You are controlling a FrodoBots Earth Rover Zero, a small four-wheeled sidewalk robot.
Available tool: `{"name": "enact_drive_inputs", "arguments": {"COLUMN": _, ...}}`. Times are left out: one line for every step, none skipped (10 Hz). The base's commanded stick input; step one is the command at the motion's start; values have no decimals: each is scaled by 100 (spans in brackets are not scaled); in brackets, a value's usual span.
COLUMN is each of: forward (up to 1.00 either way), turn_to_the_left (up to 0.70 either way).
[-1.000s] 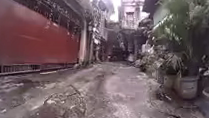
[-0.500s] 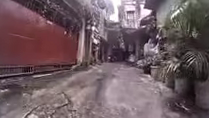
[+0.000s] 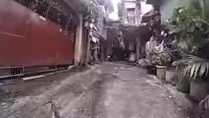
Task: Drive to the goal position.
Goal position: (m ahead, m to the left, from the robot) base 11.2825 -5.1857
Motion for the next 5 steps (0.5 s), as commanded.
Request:
{"name": "enact_drive_inputs", "arguments": {"forward": 70, "turn_to_the_left": -27}}
{"name": "enact_drive_inputs", "arguments": {"forward": 70, "turn_to_the_left": -17}}
{"name": "enact_drive_inputs", "arguments": {"forward": 70, "turn_to_the_left": 0}}
{"name": "enact_drive_inputs", "arguments": {"forward": 70, "turn_to_the_left": 0}}
{"name": "enact_drive_inputs", "arguments": {"forward": 70, "turn_to_the_left": 0}}
